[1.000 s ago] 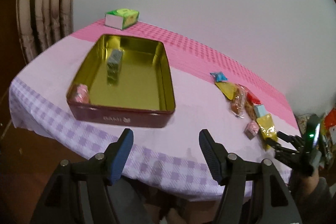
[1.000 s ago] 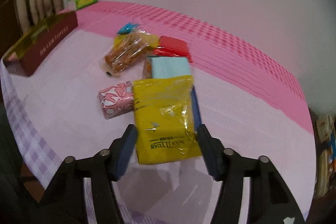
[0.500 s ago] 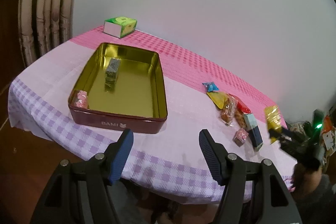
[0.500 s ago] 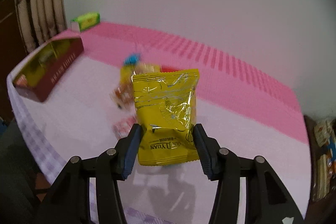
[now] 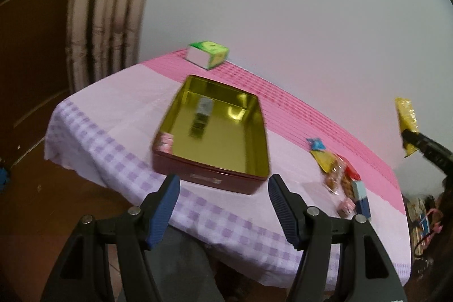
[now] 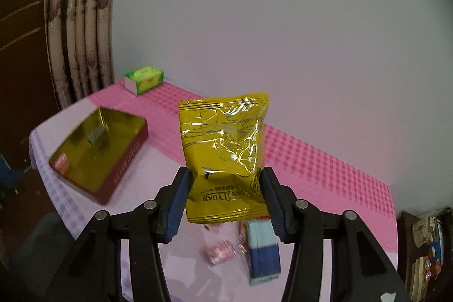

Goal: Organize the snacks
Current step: 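Carry the yellow bag with the right gripper into the tin tray and release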

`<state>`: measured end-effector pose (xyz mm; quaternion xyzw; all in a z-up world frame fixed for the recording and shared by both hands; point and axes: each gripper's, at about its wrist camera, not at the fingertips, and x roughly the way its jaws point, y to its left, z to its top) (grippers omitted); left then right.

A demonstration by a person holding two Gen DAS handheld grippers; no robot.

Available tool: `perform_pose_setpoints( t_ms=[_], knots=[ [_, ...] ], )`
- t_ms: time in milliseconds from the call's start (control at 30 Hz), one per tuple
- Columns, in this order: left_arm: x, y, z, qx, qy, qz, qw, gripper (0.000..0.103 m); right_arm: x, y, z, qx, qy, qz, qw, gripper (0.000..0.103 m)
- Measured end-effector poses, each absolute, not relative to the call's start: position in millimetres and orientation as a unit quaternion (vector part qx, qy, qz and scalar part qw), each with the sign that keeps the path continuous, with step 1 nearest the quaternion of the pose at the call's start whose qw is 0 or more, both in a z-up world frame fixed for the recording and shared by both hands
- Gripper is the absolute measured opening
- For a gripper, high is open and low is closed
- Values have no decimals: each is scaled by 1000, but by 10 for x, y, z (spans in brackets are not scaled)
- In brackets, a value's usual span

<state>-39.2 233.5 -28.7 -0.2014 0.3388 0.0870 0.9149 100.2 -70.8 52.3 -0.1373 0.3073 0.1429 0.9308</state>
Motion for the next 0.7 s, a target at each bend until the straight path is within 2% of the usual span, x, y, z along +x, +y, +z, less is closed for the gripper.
perform_pose_setpoints(
  t_ms=[333, 700],
  knots=[
    [-677, 2839, -238, -205, 317, 227, 898, 66, 1162, -82, 1045, -118, 285, 158, 938, 48],
    [-627, 2968, -322, -213, 328, 246, 887, 66, 1372, 788, 736, -108, 323, 201, 919, 48]
  ],
)
